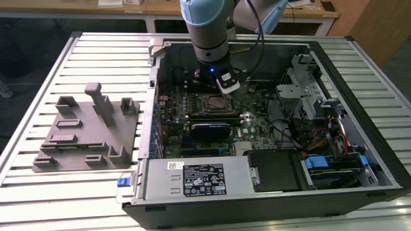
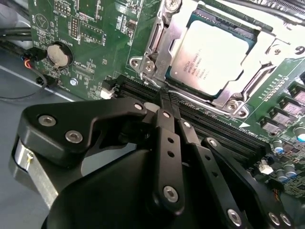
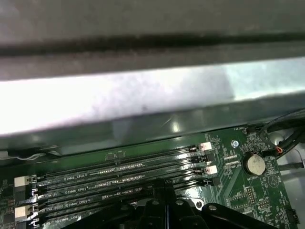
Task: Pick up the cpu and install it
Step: 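Install the first cpu locking lever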
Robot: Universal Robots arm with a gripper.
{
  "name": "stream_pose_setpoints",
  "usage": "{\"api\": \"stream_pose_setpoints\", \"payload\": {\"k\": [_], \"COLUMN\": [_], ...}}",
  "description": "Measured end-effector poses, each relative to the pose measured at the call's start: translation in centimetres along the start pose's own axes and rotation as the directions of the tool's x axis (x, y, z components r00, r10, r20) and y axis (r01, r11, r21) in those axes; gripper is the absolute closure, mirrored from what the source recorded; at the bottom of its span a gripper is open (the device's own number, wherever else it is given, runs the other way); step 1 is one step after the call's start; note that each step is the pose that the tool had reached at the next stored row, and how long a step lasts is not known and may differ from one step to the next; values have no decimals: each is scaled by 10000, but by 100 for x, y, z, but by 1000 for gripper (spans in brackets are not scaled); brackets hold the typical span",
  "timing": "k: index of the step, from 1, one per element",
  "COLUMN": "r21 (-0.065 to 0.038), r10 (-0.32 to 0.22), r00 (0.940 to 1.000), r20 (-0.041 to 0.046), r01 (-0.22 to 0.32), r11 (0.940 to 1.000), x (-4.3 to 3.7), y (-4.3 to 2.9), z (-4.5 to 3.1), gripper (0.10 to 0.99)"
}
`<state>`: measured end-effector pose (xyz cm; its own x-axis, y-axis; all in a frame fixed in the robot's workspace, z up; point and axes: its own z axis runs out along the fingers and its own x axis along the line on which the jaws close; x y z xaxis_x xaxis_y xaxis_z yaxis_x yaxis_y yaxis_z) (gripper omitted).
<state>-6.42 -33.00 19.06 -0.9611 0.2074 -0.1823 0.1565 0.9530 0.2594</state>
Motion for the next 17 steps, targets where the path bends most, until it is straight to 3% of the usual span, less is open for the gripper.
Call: {"api": "stream_pose_setpoints", "payload": {"k": [17], "r21": [19], "r10": [103], "r00": [9999], "r20": [44], "r01": [-103], "r11": [9999], "x": [-8], "y": [-47], "z": [-3], "gripper": [980]}}
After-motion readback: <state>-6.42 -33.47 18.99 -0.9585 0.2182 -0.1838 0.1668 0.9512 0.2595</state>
